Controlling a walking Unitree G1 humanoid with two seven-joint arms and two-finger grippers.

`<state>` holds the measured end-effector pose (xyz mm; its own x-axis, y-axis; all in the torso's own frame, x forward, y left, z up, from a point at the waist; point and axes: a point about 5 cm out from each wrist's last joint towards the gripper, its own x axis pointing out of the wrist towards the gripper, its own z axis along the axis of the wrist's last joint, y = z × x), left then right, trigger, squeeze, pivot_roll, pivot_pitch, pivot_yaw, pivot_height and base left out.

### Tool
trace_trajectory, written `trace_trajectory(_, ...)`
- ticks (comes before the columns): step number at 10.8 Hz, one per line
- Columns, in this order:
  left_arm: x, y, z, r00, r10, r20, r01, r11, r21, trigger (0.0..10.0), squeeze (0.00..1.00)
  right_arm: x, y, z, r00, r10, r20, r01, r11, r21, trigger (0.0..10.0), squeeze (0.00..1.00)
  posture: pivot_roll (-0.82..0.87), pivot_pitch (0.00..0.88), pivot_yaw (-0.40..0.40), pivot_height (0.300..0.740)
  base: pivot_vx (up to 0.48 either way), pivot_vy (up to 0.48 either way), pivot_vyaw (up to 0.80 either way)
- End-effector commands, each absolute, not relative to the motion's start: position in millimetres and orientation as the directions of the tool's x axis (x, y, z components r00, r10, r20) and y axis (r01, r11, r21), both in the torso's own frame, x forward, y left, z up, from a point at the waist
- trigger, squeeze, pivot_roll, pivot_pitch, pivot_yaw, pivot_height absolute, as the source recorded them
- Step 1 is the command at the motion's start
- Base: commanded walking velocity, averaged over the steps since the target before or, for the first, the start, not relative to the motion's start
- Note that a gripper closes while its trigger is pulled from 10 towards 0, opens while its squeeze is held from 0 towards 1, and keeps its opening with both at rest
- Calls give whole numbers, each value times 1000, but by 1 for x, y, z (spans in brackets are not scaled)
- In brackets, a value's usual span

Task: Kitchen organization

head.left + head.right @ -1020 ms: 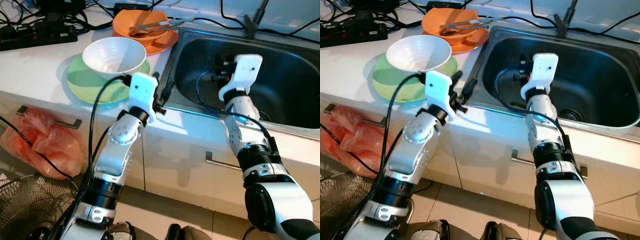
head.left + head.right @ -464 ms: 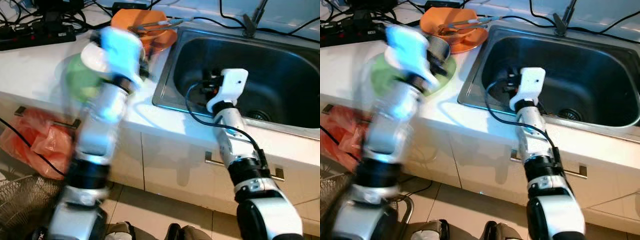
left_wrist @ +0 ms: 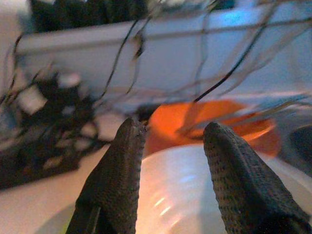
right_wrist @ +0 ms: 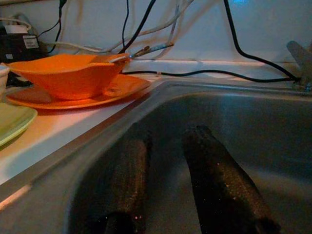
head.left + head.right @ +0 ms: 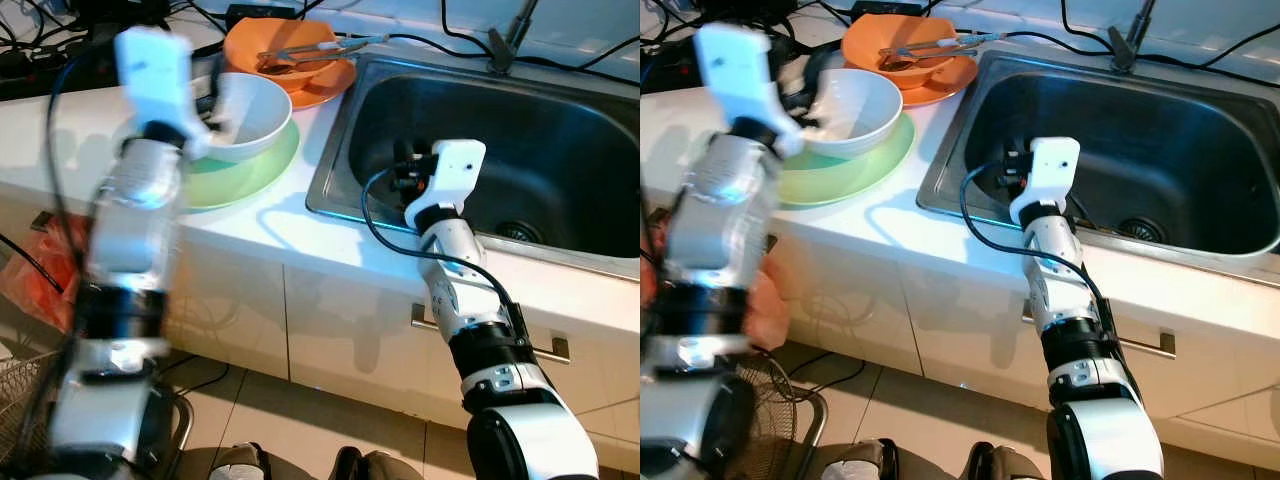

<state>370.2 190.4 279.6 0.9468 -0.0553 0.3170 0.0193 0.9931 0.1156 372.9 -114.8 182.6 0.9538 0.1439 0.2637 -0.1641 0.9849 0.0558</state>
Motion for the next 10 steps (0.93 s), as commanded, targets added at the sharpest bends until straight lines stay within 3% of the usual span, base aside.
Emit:
trace_trajectory(1, 373, 197, 284, 952, -18, 307, -7, 997, 81, 10000, 0, 372, -116, 183, 953, 149, 264, -172, 983, 66, 10000, 0, 97, 156, -32, 740, 0, 0, 0)
trace_trajectory(6, 374, 220, 283, 972, 123, 201, -120, 992, -25, 10000, 0, 371, -116, 182, 955, 152, 255, -173, 983, 62, 10000, 0, 100, 143, -33, 740, 0, 0, 0)
trace_trajectory(7, 374, 222, 279, 978, 126, 168, -123, 992, -28, 10000, 635, 371, -113, 180, 955, 157, 250, -178, 982, 64, 10000, 0, 103, 139, -32, 740, 0, 0, 0)
trace_trajectory(8, 374, 222, 276, 980, 125, 155, -122, 992, -30, 10000, 1000, 370, -112, 180, 956, 159, 249, -180, 982, 64, 10000, 0, 102, 138, -30, 740, 0, 0, 0)
trace_trajectory(9, 375, 222, 273, 985, 122, 123, -118, 992, -38, 10000, 1000, 370, -111, 180, 956, 161, 247, -182, 981, 65, 10000, 0, 100, 139, -30, 740, 0, 0, 0)
trace_trajectory(10, 376, 220, 270, 991, 96, 90, -93, 995, -33, 10000, 0, 370, -112, 180, 956, 161, 245, -182, 981, 65, 10000, 0, 100, 142, -29, 740, 0, 0, 0)
